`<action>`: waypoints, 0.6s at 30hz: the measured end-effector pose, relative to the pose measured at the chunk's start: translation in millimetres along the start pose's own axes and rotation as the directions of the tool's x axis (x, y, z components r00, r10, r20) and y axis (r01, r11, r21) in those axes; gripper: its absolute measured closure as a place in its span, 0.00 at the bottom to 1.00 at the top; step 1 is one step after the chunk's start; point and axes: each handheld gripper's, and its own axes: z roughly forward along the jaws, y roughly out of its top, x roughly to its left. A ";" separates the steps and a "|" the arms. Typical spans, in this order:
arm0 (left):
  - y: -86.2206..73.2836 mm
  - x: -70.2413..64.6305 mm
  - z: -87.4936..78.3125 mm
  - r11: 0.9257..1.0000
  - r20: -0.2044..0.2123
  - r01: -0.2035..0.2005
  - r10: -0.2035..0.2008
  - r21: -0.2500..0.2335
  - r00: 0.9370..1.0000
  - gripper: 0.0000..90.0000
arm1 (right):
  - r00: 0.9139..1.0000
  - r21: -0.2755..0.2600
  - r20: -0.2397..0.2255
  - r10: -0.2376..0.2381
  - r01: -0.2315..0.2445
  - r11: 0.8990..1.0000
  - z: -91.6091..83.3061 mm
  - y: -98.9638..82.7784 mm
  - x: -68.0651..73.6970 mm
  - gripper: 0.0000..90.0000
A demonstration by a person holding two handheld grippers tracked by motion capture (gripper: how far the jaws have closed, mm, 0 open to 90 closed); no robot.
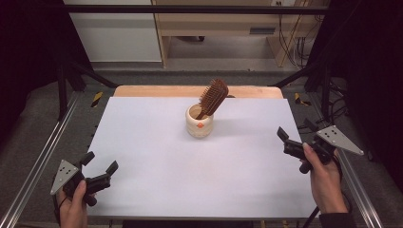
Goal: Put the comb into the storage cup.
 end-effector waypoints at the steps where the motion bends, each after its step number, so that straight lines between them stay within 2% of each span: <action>1: 0.2 -0.3 0.0 1.000 -0.001 -0.002 0.002 0.000 1.000 0.02 | 1.000 0.002 0.001 0.002 -0.002 1.000 -2.0 -2.4 -1.2 0.03; 18: -1.1 -0.8 1.5 1.000 0.011 -0.005 0.005 0.008 1.000 0.02 | 0.999 0.010 0.031 0.039 -0.039 0.999 -28.1 -38.0 -10.8 0.03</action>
